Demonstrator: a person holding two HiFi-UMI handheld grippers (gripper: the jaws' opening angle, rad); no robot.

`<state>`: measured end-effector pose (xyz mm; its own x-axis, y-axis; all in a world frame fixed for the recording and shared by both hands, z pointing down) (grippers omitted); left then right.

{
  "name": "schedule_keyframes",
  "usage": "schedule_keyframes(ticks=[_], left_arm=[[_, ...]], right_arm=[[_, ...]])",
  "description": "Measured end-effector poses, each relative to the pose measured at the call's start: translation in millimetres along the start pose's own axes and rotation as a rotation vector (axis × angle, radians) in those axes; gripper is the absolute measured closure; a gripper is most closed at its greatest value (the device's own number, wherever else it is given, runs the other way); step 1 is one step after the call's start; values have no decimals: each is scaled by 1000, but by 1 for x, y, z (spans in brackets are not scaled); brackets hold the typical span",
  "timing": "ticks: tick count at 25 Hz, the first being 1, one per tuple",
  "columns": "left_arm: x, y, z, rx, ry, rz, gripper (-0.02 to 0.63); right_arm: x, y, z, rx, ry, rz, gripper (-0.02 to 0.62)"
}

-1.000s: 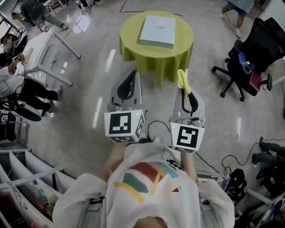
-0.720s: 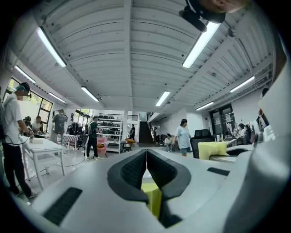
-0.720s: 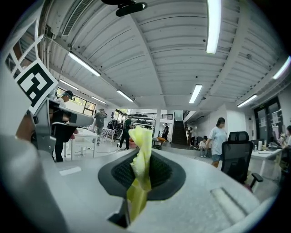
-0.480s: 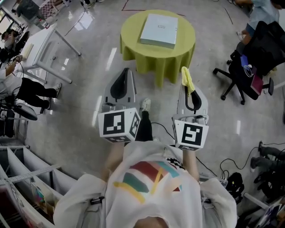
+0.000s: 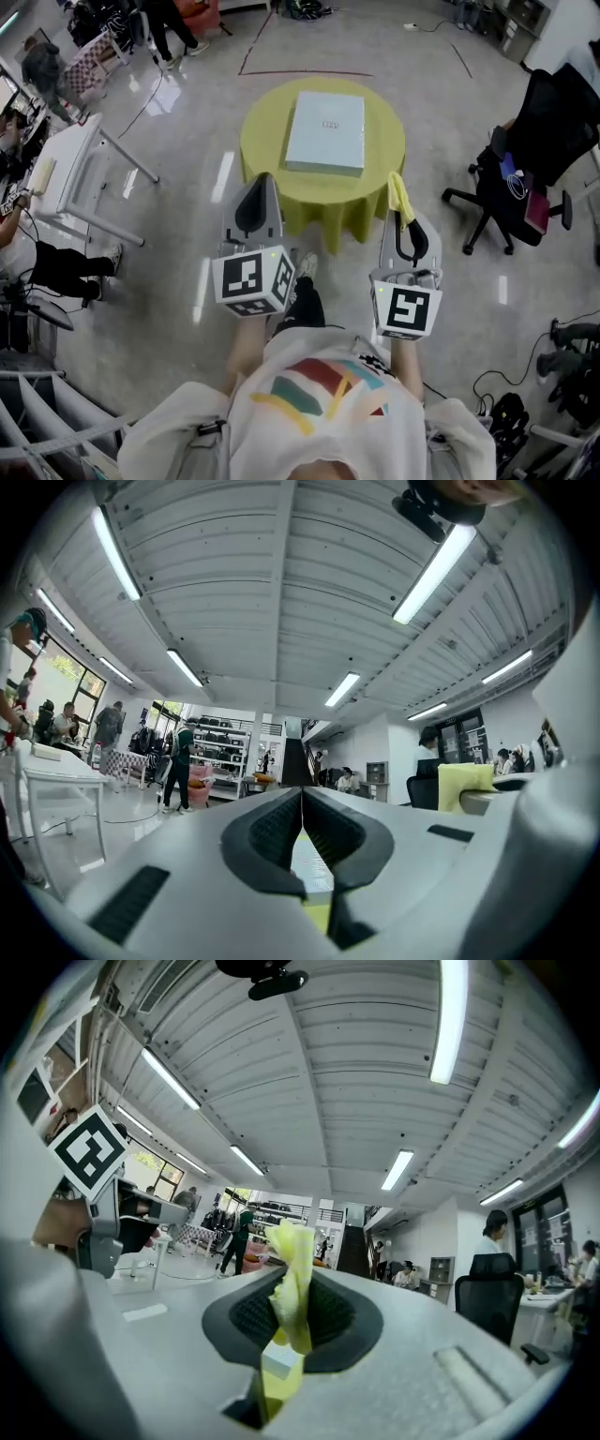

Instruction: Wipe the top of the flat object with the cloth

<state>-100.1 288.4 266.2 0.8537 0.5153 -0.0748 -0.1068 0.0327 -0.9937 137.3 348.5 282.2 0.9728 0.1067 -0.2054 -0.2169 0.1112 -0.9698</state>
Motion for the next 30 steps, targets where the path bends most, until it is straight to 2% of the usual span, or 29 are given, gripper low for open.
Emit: schedule_keyframes(ticks=[5,10,14,21,26,30], left_arm=[[-64,-1,-90,-32,-30,22,591],[-132,4,-182,-53,-65,31,591],[-165,13,-238,-52,-93,23,591],[-180,8,-284,-80,-112,34,591],[-180,3,-302,-107,-109,36,591],[-179,-4,-315,-132,-104,45,591]], right_arm=[[-20,-8,-96,-81,-47,6,568],[-44,-7,-196,-111,-62,17,568],[-54,-3,-254,-111,-94,22,568],[-54,-10,-300,-151,-92,90,568],[-44,-21,-323,-180,-86,66,568],[-37,-22,-335,-165,-73,55,568]])
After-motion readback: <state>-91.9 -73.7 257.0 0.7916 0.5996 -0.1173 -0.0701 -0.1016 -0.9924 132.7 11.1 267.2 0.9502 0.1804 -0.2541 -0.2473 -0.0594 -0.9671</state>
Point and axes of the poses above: the fingertips, and each gripper's own axes: z backward along the fingers, x to its right, y out of its top, the point moved 10 cm from there along z, backward along the fingers, and after that the axes turned 14 degrees about -y, right-handed, at the moved point
